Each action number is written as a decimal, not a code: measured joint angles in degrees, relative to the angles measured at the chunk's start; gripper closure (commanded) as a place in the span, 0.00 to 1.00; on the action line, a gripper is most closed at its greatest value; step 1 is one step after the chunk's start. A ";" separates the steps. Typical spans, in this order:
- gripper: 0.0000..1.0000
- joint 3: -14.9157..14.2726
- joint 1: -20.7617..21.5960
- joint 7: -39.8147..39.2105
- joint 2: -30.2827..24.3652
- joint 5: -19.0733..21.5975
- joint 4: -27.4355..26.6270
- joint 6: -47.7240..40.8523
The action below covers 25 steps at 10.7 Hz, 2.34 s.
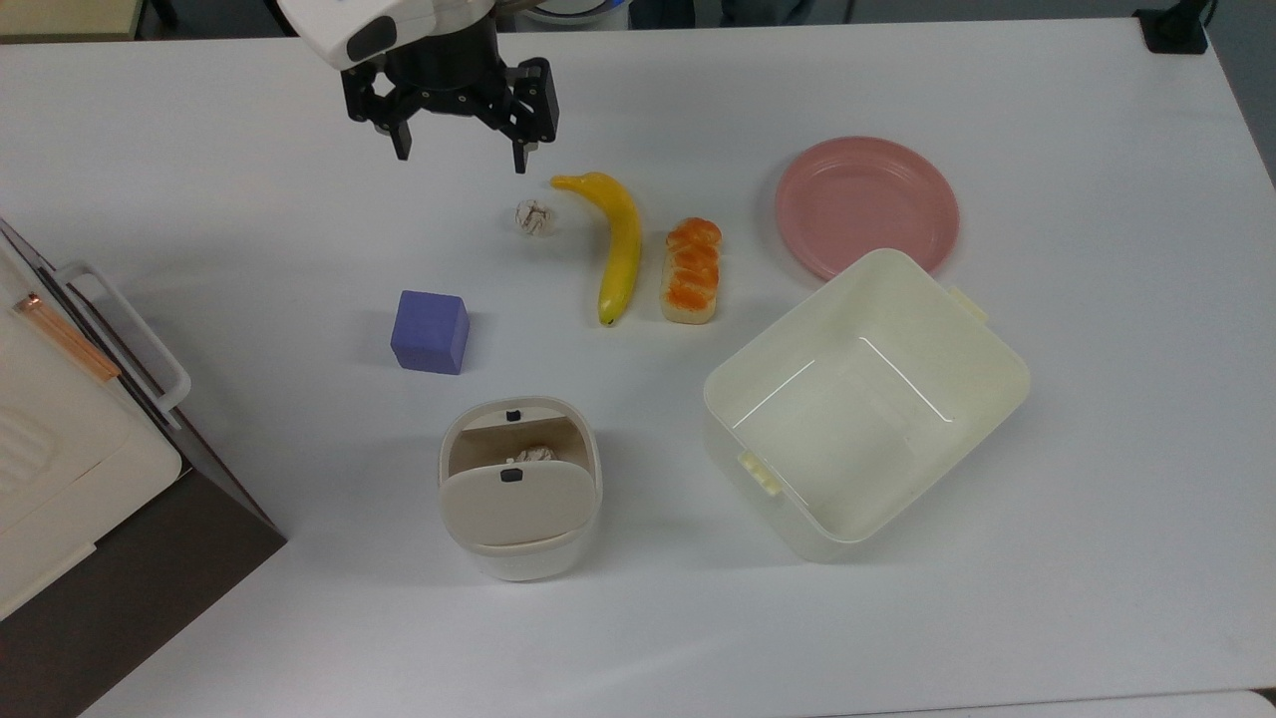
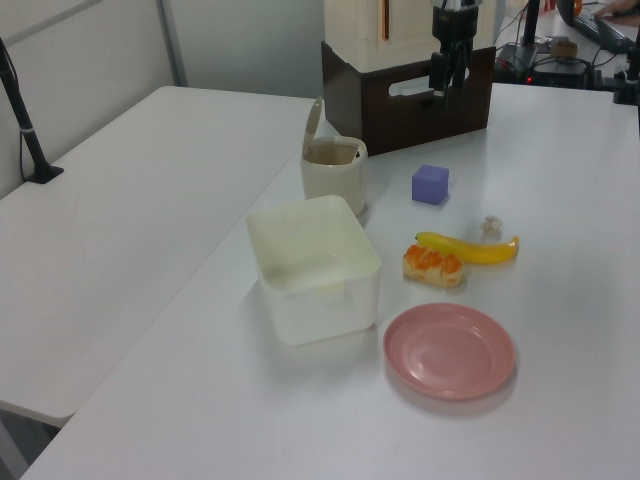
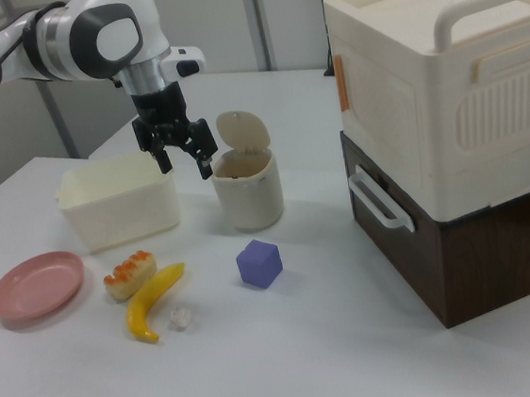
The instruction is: Grab it up and put it in the trash
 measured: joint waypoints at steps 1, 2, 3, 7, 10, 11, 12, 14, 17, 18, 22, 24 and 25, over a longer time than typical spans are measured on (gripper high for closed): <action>0.00 -0.05 0.00 0.00 -0.07 0.00 0.00 0.00; 0.00 -0.05 0.00 0.00 -0.23 0.00 0.01 -1.08; 0.00 -0.10 -0.02 0.01 -0.46 0.00 0.03 -1.63; 0.00 -0.21 -0.04 0.01 -0.79 0.00 0.00 -1.76; 0.00 -0.22 -0.11 0.03 -0.79 0.00 0.01 -1.77; 0.00 -0.21 -0.11 0.03 -0.79 0.00 0.01 -1.77; 0.00 -0.20 -0.03 0.02 -0.77 0.00 -0.04 -1.77; 0.00 0.04 0.22 -0.34 -0.70 0.00 -1.01 -1.92; 0.00 0.34 1.43 -1.36 -0.51 0.00 -5.34 -3.18; 0.00 0.38 2.20 -2.09 -0.27 0.00 -7.39 -3.10; 0.04 0.39 2.66 -3.86 2.90 0.00 -15.41 4.16; 0.07 0.34 2.48 -5.46 5.89 0.00 -16.59 8.20; 0.07 0.31 2.27 -7.79 6.81 0.00 -17.22 8.66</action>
